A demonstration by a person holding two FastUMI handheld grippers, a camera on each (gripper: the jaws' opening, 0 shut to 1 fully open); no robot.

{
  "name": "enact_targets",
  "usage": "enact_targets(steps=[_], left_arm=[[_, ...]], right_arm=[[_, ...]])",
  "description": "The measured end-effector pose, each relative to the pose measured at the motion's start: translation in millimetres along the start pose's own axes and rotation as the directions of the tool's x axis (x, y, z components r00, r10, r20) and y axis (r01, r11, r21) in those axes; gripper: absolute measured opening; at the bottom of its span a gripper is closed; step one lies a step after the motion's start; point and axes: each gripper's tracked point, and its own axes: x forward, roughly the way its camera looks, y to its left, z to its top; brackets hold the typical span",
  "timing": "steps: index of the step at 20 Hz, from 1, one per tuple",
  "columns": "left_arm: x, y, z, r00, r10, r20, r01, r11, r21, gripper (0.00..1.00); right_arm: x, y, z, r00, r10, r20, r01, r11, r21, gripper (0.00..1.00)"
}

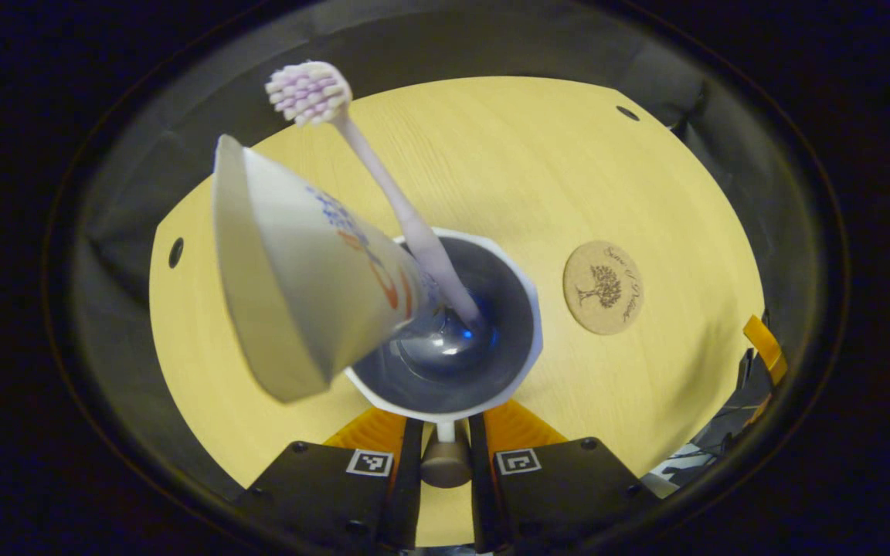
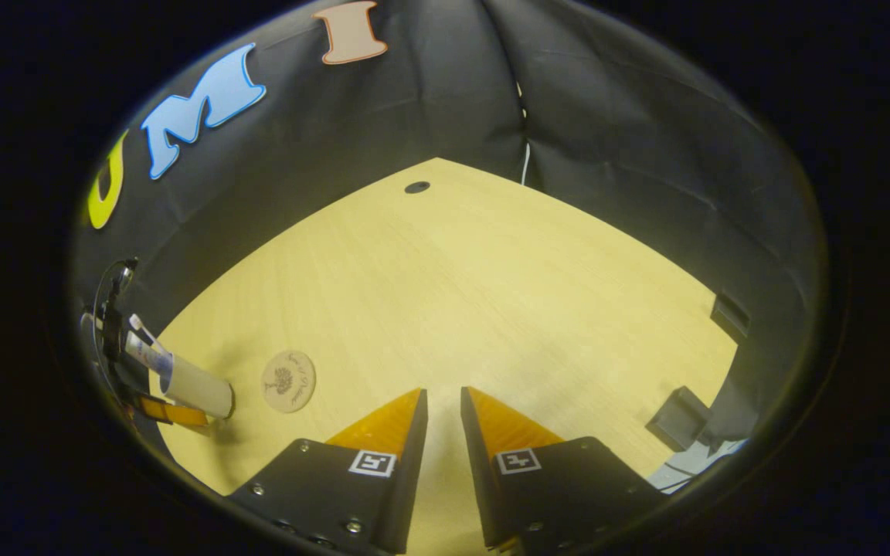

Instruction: Put the toothbrush and toothpaste on the desktop into the cup, then pick up the cup and place it on the coaster on the desktop.

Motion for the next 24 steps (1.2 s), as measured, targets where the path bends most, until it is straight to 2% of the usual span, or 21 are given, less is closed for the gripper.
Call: enact_targets(steps=[3,7,13,21,24], left_arm=[[-4.2,-25.4,18.9,1.0,0.0,0.031,-0.002,0.998,0.067,0.34],[-11.2,-72.7,46.6,0.997,-0.036,0.062,0.027,0.99,0.14,0.35],[-2.1,-132.8,63.7,0.994,-0.108,0.036,0.098,0.973,0.208,0.35],[5.4,-138.5,53.0,0.996,-0.087,0.003,0.084,0.977,0.195,0.34],[9.4,-135.9,53.0,0.998,-0.067,0.015,0.062,0.972,0.229,0.33]], right_arm=[[-1.0,-5.8,3.8,1.0,-0.004,0.007,0.004,1.0,0.011,0.33],[-3.7,-17.1,5.2,1.0,-0.017,0.009,0.017,0.999,0.033,0.33],[-11.1,-41.2,10.7,0.998,-0.053,0.022,0.051,0.996,0.079,0.33],[-15.4,-69.3,8.8,0.994,-0.103,0.02,0.099,0.986,0.134,0.33],[-12.0,-67.0,7.3,0.995,-0.101,0.012,0.098,0.985,0.144,0.33]])
